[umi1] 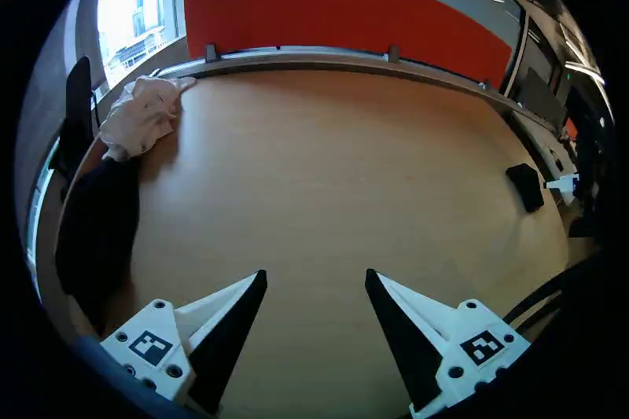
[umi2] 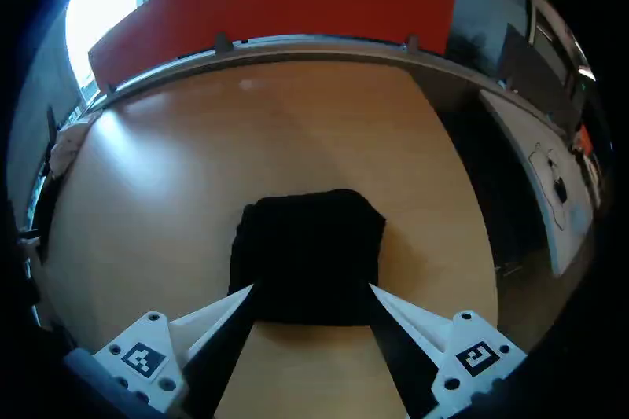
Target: Fold towel
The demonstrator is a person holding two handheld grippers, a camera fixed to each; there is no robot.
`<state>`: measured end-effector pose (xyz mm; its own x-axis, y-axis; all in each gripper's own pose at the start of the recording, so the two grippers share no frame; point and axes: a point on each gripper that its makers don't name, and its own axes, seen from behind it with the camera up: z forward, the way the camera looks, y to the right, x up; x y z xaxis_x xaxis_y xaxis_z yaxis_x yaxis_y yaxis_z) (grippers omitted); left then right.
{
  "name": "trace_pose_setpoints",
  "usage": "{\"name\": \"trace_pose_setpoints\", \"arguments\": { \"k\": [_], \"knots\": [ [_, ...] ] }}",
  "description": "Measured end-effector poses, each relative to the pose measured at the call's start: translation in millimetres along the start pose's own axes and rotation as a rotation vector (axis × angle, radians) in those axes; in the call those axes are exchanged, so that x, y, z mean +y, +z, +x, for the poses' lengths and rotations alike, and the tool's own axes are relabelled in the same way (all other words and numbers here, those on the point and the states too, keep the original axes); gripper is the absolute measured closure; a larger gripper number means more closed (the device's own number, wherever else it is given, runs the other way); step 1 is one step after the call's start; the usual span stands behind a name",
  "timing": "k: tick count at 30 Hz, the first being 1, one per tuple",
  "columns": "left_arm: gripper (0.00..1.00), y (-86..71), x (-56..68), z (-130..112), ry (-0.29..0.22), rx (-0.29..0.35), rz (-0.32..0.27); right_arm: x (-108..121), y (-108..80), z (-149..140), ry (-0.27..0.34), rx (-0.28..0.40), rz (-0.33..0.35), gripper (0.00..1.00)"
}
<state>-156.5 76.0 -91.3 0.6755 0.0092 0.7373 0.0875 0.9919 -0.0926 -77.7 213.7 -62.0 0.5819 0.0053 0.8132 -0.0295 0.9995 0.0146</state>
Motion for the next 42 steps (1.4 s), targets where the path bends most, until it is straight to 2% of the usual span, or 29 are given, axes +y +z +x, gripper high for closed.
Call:
{"name": "trace_pose_setpoints", "arguments": {
  "k": [9, 18, 21, 34, 42],
  "knots": [
    [0.07, -1.2, -3.5, 12.3, -0.003, 0.024, 0.003, -11.5, -14.5, 33.3, 0.066, 0.148, -0.023, 0.07],
    [0.07, -2.5, -7.9, 28.0, -0.009, 0.055, 0.008, -18.8, -42.5, 72.9, 0.101, 0.327, -0.060, 0.07],
    [0.07, -3.3, -8.9, 34.0, -0.013, 0.068, 0.008, -22.5, -51.5, 81.0, 0.105, 0.375, -0.069, 0.07],
    [0.07, -5.2, -11.9, 56.8, -0.019, 0.124, 0.010, -42.9, -70.6, 99.9, 0.090, 0.489, -0.070, 0.07],
    [0.07, -10.2, -14.7, 79.9, -0.030, 0.194, 0.011, -54.6, -97.6, 124.5, 0.057, 0.606, -0.077, 0.07]
  ]
}}
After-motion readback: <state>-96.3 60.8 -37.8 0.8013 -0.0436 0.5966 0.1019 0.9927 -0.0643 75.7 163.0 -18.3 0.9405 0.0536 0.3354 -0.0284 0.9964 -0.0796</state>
